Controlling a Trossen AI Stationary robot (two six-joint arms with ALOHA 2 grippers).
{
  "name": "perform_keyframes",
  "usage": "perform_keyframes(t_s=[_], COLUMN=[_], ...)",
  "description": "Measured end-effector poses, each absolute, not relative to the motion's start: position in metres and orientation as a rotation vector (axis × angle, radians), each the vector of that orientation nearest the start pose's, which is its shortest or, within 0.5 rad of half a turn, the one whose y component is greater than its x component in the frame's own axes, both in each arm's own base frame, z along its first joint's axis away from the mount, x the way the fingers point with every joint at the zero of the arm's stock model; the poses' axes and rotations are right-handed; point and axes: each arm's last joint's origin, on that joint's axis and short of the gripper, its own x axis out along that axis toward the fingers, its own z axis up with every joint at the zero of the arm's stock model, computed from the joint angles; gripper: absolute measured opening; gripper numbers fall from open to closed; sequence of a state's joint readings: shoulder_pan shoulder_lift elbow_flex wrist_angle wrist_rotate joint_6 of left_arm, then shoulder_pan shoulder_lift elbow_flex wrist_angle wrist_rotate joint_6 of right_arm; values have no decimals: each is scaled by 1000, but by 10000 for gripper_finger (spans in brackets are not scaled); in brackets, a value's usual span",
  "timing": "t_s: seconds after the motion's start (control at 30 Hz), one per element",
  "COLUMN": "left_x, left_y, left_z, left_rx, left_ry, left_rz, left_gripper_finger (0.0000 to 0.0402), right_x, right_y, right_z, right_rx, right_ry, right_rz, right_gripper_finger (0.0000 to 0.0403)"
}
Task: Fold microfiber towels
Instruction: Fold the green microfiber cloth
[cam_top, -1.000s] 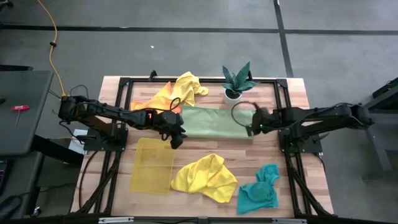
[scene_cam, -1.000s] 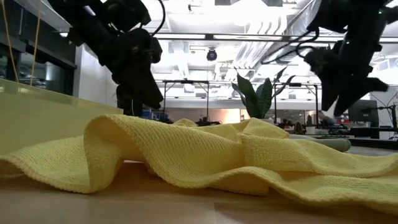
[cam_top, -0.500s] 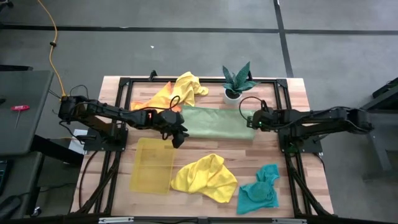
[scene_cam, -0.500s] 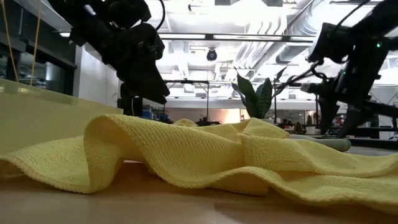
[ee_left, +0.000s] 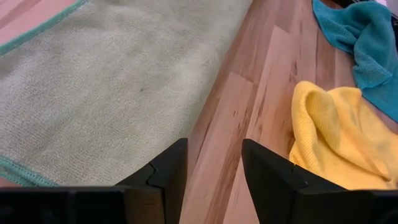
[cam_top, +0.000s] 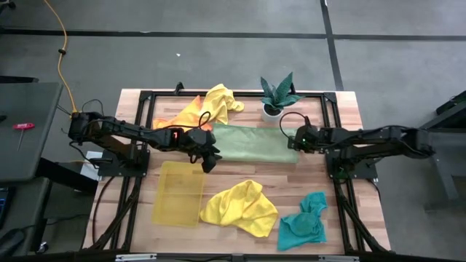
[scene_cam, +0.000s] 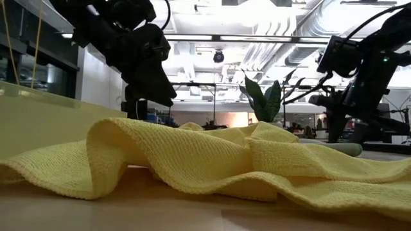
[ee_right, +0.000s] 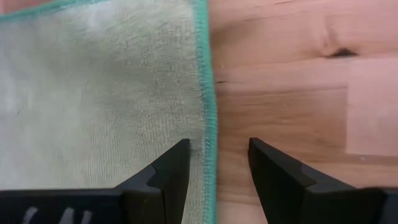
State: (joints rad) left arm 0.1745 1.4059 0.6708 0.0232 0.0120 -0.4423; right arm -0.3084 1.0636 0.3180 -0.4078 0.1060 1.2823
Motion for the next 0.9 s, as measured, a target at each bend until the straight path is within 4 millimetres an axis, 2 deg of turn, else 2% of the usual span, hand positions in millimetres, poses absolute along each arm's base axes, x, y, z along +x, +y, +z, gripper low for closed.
perform_keyframes(t_s=[0.33,0.47,0.57,0.67,0.7,0.8,0.9], left_x=[268,268,268,268,268,267,263], left_y=[47,47,48,48,48,50,51], left_z=[181,181,181,181,181,183,192], left_rx=[-488,-487,-479,-477,-478,-490,-513], left_ry=[661,660,657,656,656,651,609], left_rz=[311,315,335,340,340,345,338], left_gripper_finger=[142,142,142,142,142,142,142], right_x=[151,152,152,151,151,149,144], right_y=[-48,-48,-48,-48,-48,-46,-45], right_z=[122,121,119,120,121,130,143], right_rx=[1225,1227,1219,1216,1214,1242,1244], right_ry=[806,828,827,807,795,757,683], right_rz=[-908,-897,-916,-924,-911,-854,-826], right_gripper_finger=[158,154,118,34,19,10,3])
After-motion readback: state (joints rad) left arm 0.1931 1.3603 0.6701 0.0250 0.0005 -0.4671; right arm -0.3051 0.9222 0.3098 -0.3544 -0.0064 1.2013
